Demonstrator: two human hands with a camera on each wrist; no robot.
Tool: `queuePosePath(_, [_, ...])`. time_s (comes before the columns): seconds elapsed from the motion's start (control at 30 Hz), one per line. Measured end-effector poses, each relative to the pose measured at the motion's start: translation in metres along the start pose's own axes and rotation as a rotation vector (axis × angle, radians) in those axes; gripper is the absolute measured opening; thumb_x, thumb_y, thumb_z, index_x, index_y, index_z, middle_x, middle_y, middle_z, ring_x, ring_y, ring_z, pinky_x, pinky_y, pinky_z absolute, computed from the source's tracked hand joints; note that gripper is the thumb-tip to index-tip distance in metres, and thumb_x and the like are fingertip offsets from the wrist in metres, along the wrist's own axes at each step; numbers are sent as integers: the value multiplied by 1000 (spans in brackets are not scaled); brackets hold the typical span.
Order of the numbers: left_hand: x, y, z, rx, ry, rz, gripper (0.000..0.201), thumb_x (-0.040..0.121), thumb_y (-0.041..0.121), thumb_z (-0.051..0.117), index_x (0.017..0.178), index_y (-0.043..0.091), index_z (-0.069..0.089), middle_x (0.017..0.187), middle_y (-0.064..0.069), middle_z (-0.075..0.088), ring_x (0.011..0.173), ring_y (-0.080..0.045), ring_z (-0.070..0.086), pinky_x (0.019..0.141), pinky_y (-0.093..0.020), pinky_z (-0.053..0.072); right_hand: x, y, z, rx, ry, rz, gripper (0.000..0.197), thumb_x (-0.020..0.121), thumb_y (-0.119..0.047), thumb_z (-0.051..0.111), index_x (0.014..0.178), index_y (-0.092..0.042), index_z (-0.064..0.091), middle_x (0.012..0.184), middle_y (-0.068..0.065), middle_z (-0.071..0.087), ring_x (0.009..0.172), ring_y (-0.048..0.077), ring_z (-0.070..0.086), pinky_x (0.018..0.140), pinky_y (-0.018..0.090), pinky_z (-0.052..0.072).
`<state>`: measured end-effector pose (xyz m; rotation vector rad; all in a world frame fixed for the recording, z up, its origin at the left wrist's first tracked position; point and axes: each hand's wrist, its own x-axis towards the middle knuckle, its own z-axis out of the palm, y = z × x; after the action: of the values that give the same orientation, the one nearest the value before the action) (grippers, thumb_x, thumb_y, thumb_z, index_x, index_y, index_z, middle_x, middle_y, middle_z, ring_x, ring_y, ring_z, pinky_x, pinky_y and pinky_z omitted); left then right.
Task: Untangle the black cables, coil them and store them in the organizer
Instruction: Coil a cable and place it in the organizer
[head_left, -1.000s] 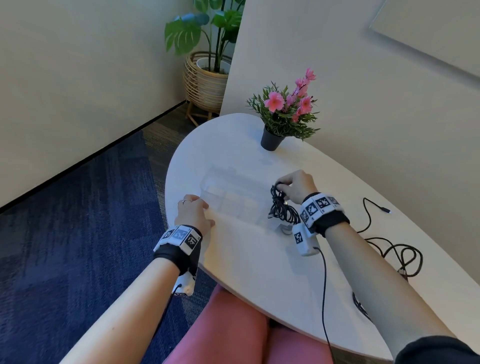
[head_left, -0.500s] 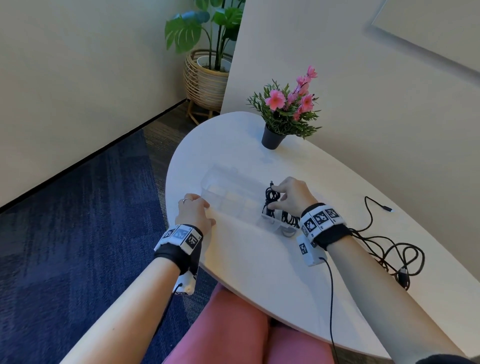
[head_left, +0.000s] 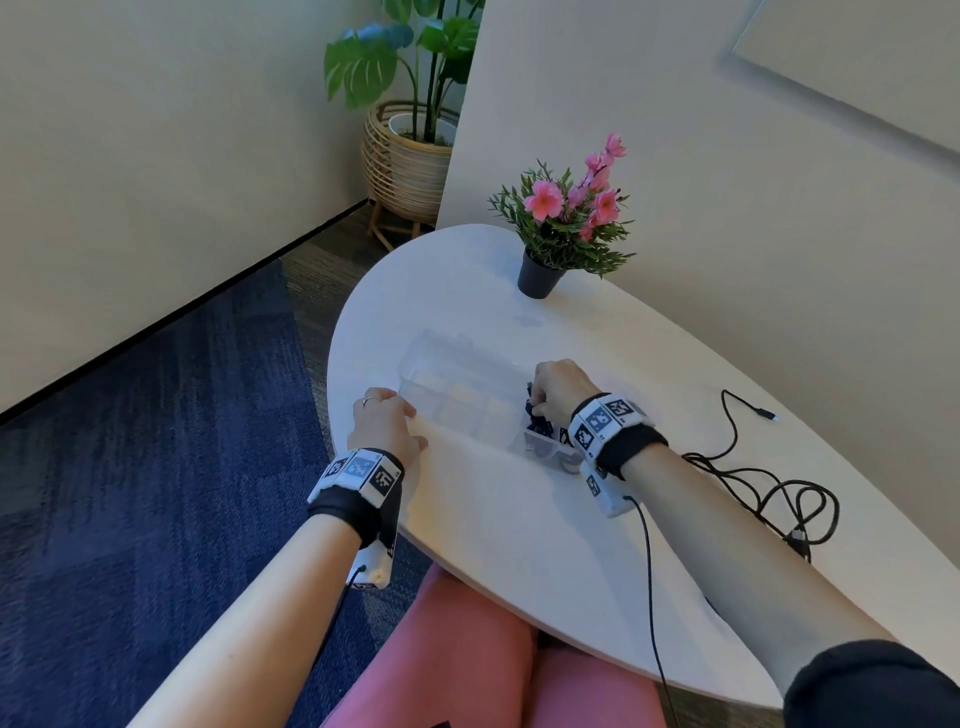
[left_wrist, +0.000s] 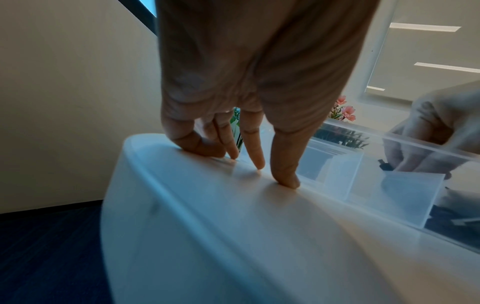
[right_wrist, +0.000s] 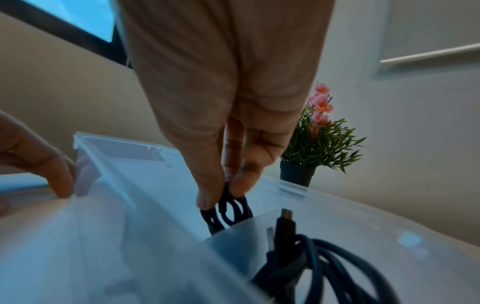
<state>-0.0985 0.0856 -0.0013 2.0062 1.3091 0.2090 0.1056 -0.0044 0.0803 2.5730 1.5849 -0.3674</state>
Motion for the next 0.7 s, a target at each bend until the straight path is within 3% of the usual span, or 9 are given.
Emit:
queuePosePath(0.1, [-1, 0, -1, 2, -3, 1, 32, 81, 19, 72, 110, 15, 59, 135, -2, 37, 127, -21, 32, 95, -39, 44, 3, -5, -1, 17, -30, 26, 14, 79, -1, 70, 66, -5, 65, 94, 12, 67, 78, 26, 65, 60, 26, 47])
queuePosePath(0.17, [-2, 0, -1, 5, -5, 4, 32, 81, 19, 71, 110, 14, 59, 136, -2, 36, 127, -21, 32, 95, -39, 43, -2, -2, -7, 62, -35, 17, 7, 78, -8, 74, 79, -2, 72, 92, 8, 70, 81, 22, 66, 67, 25, 51])
queuePosePath(0.3, [-3, -1, -3, -7, -5, 7, 31, 81, 19, 72, 109, 16, 59, 136, -1, 36, 125, -19, 33, 94, -37, 44, -14, 13, -9, 248, 41, 50, 18, 78, -7, 74, 95, 0, 70, 87, 9, 70, 74, 19, 65, 75, 25, 53])
queuePosePath(0.37, [-3, 0, -4, -12, -6, 8, 31, 81, 20, 72, 109, 16, 59, 135, 0, 37, 124, -18, 34, 93, -37, 45, -13, 13, -6, 224, 34, 53, 12, 81, -5, 70, 83, 7, 69, 73, 10, 61, 62, 19, 52, 69, 28, 48])
queuePosePath(0.43, [-4, 0, -3, -20, -5, 10, 30, 81, 19, 72, 109, 16, 59, 134, 0, 37, 124, -18, 35, 92, -36, 45, -9, 8, -5, 112, -18, 86, 25, 83, -7, 67, 73, 13, 57, 67, 8, 41, 62, 20, 35, 58, 27, 34])
queuePosePath(0.5, [-4, -1, -1, -19, 0, 14, 30, 82, 19, 71, 109, 16, 59, 135, 0, 37, 124, -18, 34, 91, -35, 44, -10, 2, -5, 49, -27, 104, 30, 86, -7, 61, 63, 0, 43, 64, 4, 36, 58, 21, 32, 52, 25, 28])
queuePosePath(0.57, [-3, -3, 0, -21, 10, 22, 30, 82, 18, 71, 109, 16, 59, 136, 0, 37, 125, -18, 34, 93, -35, 42, -15, -7, -5, -38, -29, 98, 25, 89, -4, 51, 69, -12, 39, 64, 1, 42, 56, 20, 38, 51, 27, 32])
queuePosePath(0.63, [-3, -3, 1, -33, 21, 26, 30, 82, 17, 71, 110, 16, 60, 137, 0, 37, 126, -18, 34, 95, -34, 41, -20, -18, -3, -99, -43, 79, 17, 92, 0, 41, 78, -9, 40, 66, 4, 41, 57, 21, 38, 57, 30, 36])
queuePosePath(0.7, [-4, -3, 1, -38, 29, 24, 31, 81, 18, 71, 110, 17, 60, 138, 0, 37, 127, -18, 34, 96, -35, 40, -20, -29, -1, -149, -83, 85, 24, 91, 5, 40, 71, -8, 41, 62, 5, 37, 55, 20, 37, 59, 31, 36])
